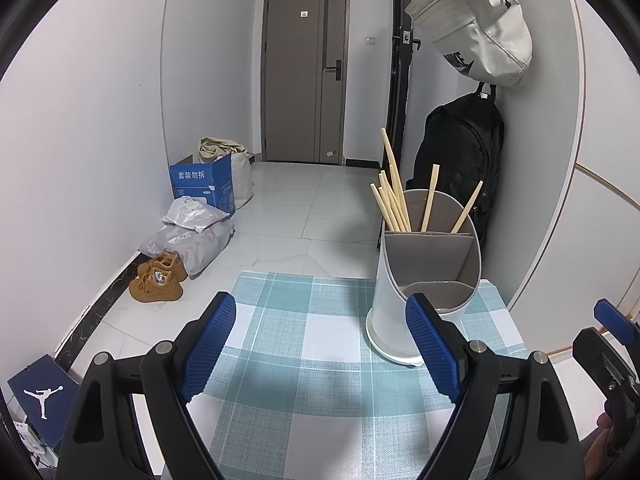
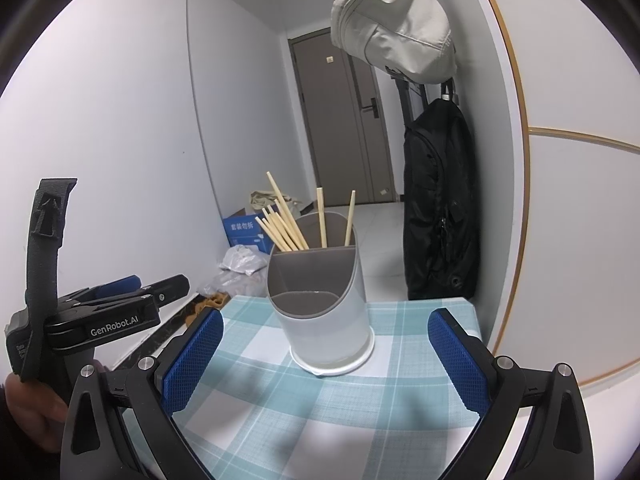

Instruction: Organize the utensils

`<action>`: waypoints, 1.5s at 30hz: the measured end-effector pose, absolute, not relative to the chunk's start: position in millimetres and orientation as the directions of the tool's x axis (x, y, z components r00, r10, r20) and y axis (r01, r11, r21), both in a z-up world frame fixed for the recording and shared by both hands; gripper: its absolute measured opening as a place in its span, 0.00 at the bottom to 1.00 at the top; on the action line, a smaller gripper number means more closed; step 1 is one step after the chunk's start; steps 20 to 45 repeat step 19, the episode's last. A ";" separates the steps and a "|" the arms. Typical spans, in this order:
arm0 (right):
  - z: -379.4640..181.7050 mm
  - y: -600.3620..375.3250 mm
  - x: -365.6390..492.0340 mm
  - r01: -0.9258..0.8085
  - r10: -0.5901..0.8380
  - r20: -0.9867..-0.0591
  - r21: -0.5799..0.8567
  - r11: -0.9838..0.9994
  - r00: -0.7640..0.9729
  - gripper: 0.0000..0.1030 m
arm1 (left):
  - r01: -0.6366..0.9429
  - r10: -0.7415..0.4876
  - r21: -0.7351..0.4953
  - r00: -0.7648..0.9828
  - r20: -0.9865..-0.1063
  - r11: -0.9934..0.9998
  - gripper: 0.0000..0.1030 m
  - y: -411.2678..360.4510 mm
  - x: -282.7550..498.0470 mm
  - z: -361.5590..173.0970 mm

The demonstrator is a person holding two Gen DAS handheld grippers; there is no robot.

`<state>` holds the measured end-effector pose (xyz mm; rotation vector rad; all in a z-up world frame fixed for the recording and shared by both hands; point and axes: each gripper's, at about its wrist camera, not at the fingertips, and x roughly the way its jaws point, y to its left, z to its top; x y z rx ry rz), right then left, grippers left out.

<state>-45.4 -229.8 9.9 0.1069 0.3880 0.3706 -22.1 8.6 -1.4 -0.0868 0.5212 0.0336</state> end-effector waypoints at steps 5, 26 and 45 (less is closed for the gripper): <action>10.4 -229.5 -44.8 -0.330 0.371 -0.351 0.172 0.928 0.860 1.00 | -0.054 0.009 -0.074 0.864 -0.504 0.996 0.81 8.4 -22.0 -2.2; 10.5 -228.9 -44.2 -0.331 0.372 -0.355 0.174 0.928 0.858 1.00 | -0.040 -0.004 -0.077 0.865 -0.502 0.996 0.81 7.7 -22.8 -4.9; 10.5 -228.9 -44.2 -0.331 0.372 -0.355 0.174 0.928 0.858 1.00 | -0.040 -0.004 -0.077 0.865 -0.502 0.996 0.81 7.7 -22.8 -4.9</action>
